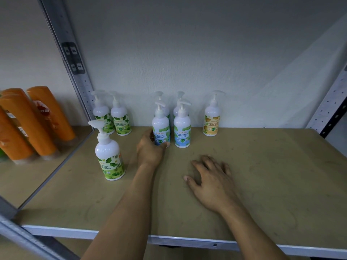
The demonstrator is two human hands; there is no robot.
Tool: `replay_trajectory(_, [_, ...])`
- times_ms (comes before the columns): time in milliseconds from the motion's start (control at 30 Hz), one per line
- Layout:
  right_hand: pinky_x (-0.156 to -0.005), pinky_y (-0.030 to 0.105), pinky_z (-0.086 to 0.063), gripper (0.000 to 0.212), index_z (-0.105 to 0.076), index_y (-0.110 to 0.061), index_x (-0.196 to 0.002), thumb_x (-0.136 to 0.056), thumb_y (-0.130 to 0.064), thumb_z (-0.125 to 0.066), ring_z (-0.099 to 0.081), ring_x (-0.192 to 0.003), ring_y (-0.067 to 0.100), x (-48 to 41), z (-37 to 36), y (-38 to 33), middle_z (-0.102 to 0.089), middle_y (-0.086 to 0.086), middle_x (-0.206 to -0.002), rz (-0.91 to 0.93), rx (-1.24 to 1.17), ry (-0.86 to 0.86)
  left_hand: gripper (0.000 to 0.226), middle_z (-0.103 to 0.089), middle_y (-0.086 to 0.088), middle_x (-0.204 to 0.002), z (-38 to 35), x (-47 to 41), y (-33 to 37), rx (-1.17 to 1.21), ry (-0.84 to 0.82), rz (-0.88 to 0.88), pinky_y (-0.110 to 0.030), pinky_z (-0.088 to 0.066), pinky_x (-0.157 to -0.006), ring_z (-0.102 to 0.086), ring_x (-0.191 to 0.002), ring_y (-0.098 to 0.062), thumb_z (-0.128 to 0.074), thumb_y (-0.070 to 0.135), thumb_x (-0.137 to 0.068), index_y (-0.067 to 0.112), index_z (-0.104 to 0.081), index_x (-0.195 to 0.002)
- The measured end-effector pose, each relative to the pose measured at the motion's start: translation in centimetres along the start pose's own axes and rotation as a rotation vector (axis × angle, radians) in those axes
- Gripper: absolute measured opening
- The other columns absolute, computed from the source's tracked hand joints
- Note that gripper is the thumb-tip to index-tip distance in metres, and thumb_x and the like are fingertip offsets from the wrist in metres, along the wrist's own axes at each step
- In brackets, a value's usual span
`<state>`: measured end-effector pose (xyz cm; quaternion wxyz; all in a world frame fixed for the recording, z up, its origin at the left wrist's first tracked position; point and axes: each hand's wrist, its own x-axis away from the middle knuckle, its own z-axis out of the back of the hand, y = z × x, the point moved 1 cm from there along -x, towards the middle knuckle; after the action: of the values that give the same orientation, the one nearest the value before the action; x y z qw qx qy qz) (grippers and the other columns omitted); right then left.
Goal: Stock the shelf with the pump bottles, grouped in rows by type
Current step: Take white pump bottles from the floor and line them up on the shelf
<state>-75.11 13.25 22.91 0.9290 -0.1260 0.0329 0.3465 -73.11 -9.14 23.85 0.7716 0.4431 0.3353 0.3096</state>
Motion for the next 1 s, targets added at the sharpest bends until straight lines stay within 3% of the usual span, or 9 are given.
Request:
replay_trajectory(833, [-0.122, 0.051, -0.008, 0.086, -0.037, -0.037, -0.147, -0.077, -0.075, -0.005, -0.013, -0.152, 0.014, 0.17, 0.15, -0.05, -0.027, -0.004, -0.160, 0.006, -0.019, -0.005, 0.056, -0.069, 0.005, -0.113, -0.15, -0.01, -0.02, -0.045, -0.002, -0.021, -0.025, -0.046, -0.079, -0.062, -0.094, -0.011, -0.087, 0.028, -0.074, 0.021, -0.061, -0.123])
replay_trajectory(1000, [-0.122, 0.052, -0.009, 0.068, -0.038, -0.036, -0.147, -0.091, -0.071, -0.026, -0.015, -0.151, 0.015, 0.22, 0.20, 0.16, -0.029, -0.003, -0.159, 0.011, -0.010, -0.010, 0.057, -0.069, 0.003, -0.119, -0.03, 0.50, 0.00, -0.057, -0.012, -0.041, -0.025, -0.044, -0.081, -0.065, -0.104, -0.017, -0.085, 0.027, -0.077, 0.020, -0.059, -0.127])
